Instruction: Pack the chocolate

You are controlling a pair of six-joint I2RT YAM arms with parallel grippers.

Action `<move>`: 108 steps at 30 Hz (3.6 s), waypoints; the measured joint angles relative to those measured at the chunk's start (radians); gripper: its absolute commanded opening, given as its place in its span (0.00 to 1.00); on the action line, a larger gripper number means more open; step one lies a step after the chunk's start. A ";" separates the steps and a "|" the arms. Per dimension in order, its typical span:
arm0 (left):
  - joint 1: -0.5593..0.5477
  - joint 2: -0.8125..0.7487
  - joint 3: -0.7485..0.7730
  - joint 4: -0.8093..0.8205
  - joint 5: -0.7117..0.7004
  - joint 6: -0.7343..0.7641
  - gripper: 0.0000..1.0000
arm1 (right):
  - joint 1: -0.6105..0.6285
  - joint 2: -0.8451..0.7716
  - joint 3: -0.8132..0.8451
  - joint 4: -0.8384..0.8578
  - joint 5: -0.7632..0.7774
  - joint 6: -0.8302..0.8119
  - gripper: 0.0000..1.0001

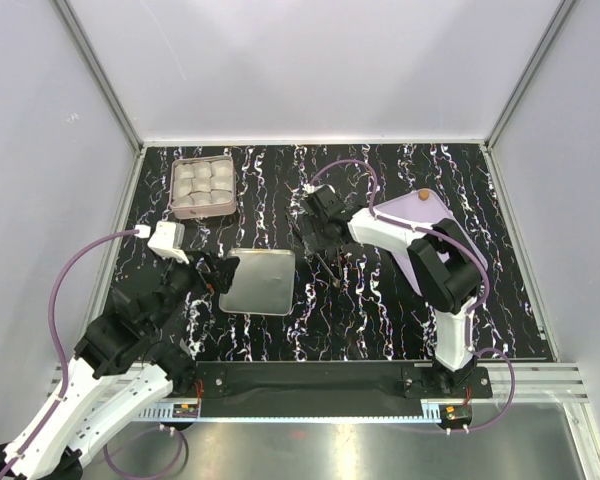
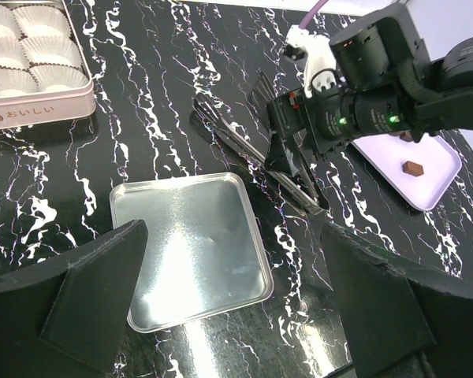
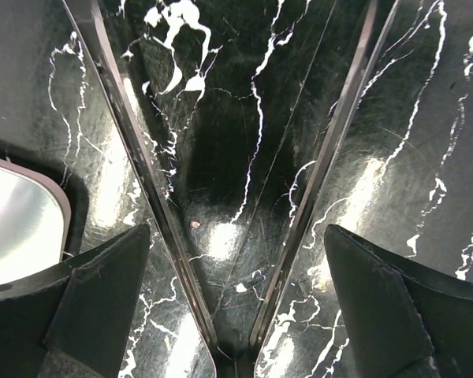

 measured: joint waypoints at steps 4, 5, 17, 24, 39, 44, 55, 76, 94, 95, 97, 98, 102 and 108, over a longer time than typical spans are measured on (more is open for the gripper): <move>0.000 0.000 0.000 0.000 0.000 0.000 0.99 | 0.005 0.011 -0.001 0.004 0.000 -0.012 1.00; 0.000 0.001 0.000 0.000 0.000 0.000 0.99 | 0.006 0.013 -0.001 0.008 0.000 -0.014 1.00; 0.000 0.001 0.000 0.000 0.000 0.000 0.99 | 0.026 0.059 0.000 0.050 0.024 -0.014 1.00; 0.000 0.000 -0.003 0.000 0.000 0.000 0.99 | 0.031 0.060 0.000 0.056 0.038 -0.001 0.97; 0.000 -0.007 -0.006 0.002 0.000 0.000 0.99 | 0.031 0.060 0.002 0.043 0.047 0.035 0.74; 0.000 -0.007 -0.006 0.002 0.000 0.000 0.99 | 0.032 0.050 0.033 -0.070 0.070 0.027 0.65; 0.000 -0.021 -0.006 0.003 -0.001 0.000 0.99 | 0.032 -0.095 0.219 -0.333 0.067 0.024 0.64; 0.000 -0.032 -0.006 -0.054 -0.004 0.010 0.99 | -0.287 -0.280 0.208 -0.488 0.071 0.016 0.57; 0.000 -0.001 -0.006 -0.053 -0.004 0.016 0.99 | -0.339 -0.328 0.019 -0.471 0.086 0.076 0.53; 0.000 -0.001 -0.006 -0.053 -0.004 0.016 0.99 | -0.339 -0.328 0.013 -0.470 0.087 0.079 0.53; 0.000 -0.001 -0.006 -0.053 -0.004 0.016 0.99 | -0.341 -0.330 -0.003 -0.462 0.087 0.088 0.53; 0.000 -0.001 -0.006 -0.054 -0.004 0.016 0.99 | -0.342 -0.331 -0.010 -0.459 0.087 0.091 0.53; 0.000 -0.002 -0.006 -0.053 -0.004 0.016 0.99 | -0.352 -0.336 -0.044 -0.443 0.086 0.106 0.51; 0.000 -0.008 -0.006 -0.053 -0.004 0.016 0.99 | -0.357 -0.340 -0.076 -0.420 0.084 0.122 0.50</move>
